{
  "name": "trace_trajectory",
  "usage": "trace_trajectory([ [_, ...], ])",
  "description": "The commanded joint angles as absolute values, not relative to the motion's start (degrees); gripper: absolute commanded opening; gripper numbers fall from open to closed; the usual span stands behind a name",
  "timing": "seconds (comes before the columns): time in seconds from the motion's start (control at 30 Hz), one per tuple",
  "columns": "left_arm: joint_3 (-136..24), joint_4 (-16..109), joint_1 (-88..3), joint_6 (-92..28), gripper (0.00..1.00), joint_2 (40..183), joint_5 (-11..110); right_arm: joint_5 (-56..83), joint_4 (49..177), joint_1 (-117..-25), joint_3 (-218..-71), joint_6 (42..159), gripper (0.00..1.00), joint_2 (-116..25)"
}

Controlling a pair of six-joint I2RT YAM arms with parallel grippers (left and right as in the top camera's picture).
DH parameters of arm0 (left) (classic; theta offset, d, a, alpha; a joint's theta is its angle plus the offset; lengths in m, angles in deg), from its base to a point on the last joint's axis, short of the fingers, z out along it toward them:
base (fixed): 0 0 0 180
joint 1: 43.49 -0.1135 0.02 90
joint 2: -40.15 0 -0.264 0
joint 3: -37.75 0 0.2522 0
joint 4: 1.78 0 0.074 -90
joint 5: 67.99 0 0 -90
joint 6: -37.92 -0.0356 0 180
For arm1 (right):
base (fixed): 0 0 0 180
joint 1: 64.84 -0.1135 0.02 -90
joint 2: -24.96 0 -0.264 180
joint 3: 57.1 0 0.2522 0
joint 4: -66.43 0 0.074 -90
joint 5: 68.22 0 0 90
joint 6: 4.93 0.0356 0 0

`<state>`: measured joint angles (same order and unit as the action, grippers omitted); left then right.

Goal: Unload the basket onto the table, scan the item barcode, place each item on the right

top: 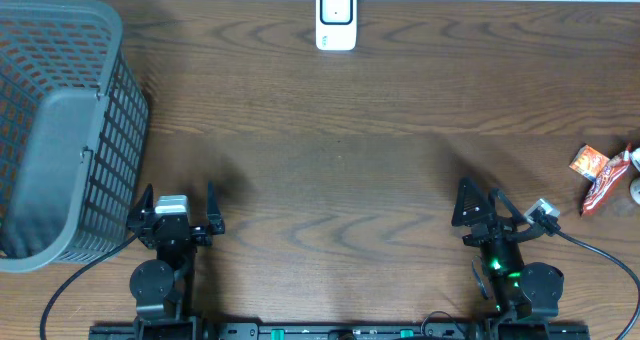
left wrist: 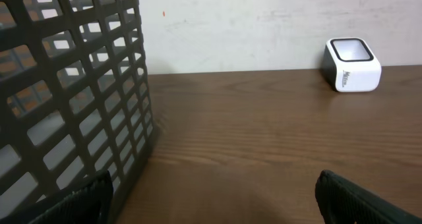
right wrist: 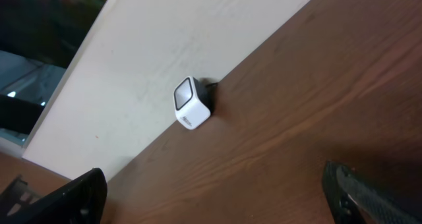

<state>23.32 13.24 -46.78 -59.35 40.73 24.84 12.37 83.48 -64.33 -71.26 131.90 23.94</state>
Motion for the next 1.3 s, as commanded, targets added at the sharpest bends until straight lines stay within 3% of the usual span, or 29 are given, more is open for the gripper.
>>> trace_trajectory([
  [0.0,23.8,16.0,-47.1,-58.6,0.98,40.4,23.7,12.5,83.7,-64.7,-71.2,130.8,0.99,24.1],
  [0.1,23.8,16.0,-47.1,-58.6,0.98,40.4,23.7,12.5,83.7,-64.7,-71.2,130.8,0.99,24.1],
  [0.27,23.8,16.0,-47.1,-58.6,0.98,40.4,23.7,16.8,84.3,-64.8,-71.2,102.5,0.99,24.7],
  [0.4,23.8,16.0,-47.1,-58.6,0.98,40.4,23.7,17.0,84.5,-63.6,-71.2,94.1,0.99,24.7],
  [1.27,23.8,16.0,-47.1,-58.6,0.98,40.4,23.7,17.0,84.2,-62.6,-71.2,93.1,0.99,24.6],
])
